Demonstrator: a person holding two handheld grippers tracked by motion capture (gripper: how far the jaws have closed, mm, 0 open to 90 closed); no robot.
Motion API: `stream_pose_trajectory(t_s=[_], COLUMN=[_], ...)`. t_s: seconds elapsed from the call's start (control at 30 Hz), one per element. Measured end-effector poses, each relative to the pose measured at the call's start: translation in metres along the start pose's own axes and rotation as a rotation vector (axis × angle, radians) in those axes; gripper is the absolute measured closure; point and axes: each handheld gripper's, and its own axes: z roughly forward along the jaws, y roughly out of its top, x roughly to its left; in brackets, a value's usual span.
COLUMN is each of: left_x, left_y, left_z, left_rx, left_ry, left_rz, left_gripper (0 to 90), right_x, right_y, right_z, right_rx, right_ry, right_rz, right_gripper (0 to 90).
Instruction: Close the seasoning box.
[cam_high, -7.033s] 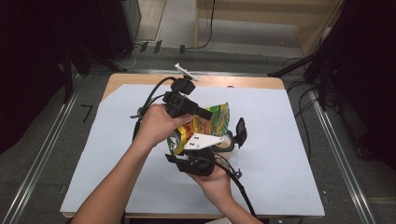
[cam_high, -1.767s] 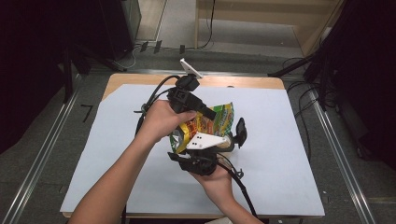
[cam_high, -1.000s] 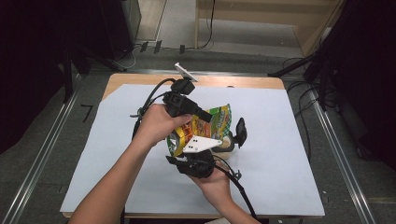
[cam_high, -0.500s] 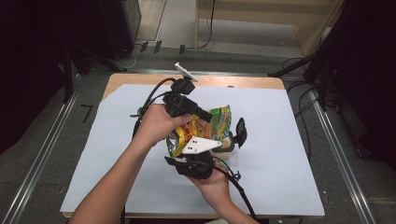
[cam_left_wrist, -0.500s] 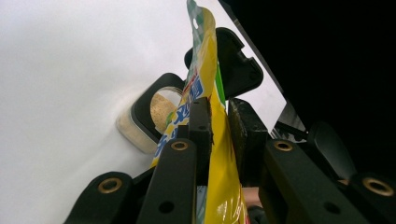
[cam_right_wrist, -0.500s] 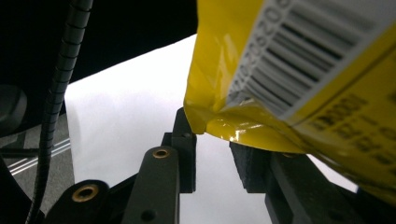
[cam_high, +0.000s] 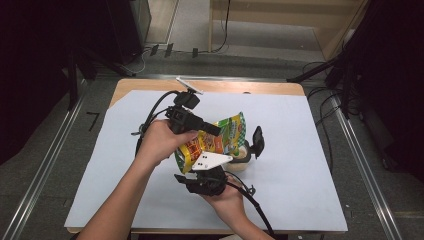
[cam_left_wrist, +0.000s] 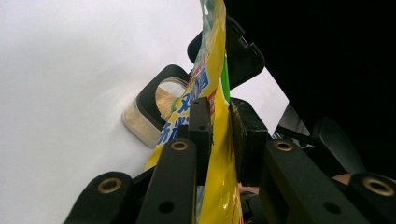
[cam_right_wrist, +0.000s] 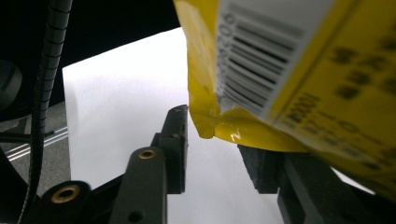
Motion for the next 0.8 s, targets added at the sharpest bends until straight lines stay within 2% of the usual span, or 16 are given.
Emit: stream_pose_trajectory(t_s=[0.3,0.37,0.7,0.8], left_x=[0.005,0.006,0.008,0.009], left_y=[-0.008,-0.008,-0.010,-0.011], left_z=[0.000,0.000,0.004,0.007], left_rx=[-0.024,-0.021,-0.015,-0.012], left_ry=[-0.007,-0.005,-0.005,-0.002], left_rz=[-0.006,-0.006,-0.003,-0.005], left_gripper=[79.5,79.3,79.4,79.1], right_x=[-0.003,-0.003,-0.007,-0.009], right_y=[-0.006,-0.008,-0.015,-0.017], right_z=[0.002,0.002,0.003,0.003], right_rx=[0.009,0.013,0.038,0.050], right_ry=[0.009,-0.001,0.001,-0.008], right_rz=[-0.012,-0.027,-0.036,-0.062], right_gripper=[60.7,59.4,58.0,57.9])
